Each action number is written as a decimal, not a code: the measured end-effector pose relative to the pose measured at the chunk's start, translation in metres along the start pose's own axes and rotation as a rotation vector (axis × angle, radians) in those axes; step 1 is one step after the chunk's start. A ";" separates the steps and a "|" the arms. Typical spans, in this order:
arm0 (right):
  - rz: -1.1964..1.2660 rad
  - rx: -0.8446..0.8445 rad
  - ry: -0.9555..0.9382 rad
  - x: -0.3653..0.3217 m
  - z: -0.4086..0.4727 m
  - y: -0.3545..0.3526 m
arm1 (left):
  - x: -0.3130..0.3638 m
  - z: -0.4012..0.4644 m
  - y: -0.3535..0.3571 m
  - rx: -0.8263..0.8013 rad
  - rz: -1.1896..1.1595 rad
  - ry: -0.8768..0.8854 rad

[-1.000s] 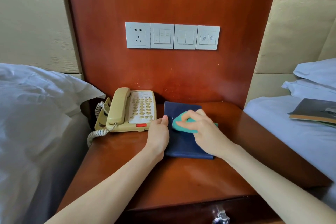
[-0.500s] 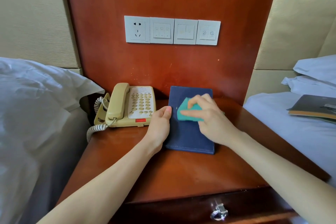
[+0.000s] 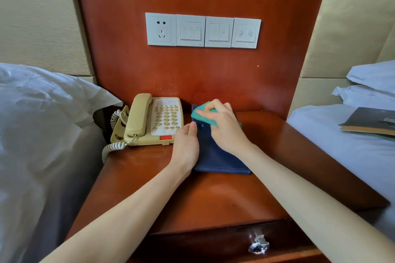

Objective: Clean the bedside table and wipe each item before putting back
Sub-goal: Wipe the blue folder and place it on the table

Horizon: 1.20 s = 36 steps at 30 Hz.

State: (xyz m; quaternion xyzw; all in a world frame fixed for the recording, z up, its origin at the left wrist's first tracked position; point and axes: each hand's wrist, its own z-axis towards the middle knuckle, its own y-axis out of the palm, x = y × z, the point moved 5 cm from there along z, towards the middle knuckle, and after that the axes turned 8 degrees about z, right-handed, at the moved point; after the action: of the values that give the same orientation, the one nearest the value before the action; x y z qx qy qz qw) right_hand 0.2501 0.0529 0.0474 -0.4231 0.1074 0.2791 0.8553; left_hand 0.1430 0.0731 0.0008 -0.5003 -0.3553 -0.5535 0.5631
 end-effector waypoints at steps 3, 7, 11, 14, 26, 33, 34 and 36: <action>0.070 -0.074 0.010 0.004 -0.020 0.001 | -0.003 -0.001 -0.002 0.022 -0.091 -0.101; 0.114 -0.138 0.041 0.006 -0.036 -0.004 | -0.005 -0.001 -0.001 -0.004 -0.146 -0.185; 0.089 -0.209 -0.030 -0.005 -0.056 -0.010 | -0.007 0.001 0.000 -0.006 -0.101 -0.198; 0.104 -0.331 -0.161 -0.016 -0.077 -0.010 | -0.006 0.002 0.000 -0.018 -0.101 -0.190; 0.161 -0.375 -0.086 0.013 -0.106 -0.040 | -0.002 0.002 0.002 -0.021 0.009 -0.062; 0.081 -0.002 0.033 0.029 -0.067 -0.064 | 0.003 0.005 0.003 0.035 0.092 0.106; 0.083 0.064 0.050 0.030 -0.058 -0.065 | 0.004 0.004 0.003 0.042 0.101 0.129; 0.103 0.190 0.091 0.032 -0.038 -0.067 | 0.005 0.003 0.003 0.048 0.125 0.164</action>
State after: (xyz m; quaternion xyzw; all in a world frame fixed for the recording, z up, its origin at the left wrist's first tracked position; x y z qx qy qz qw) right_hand 0.3167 0.0033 0.0550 -0.3464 0.1934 0.2921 0.8702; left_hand 0.1475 0.0743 0.0062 -0.4607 -0.2893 -0.5477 0.6356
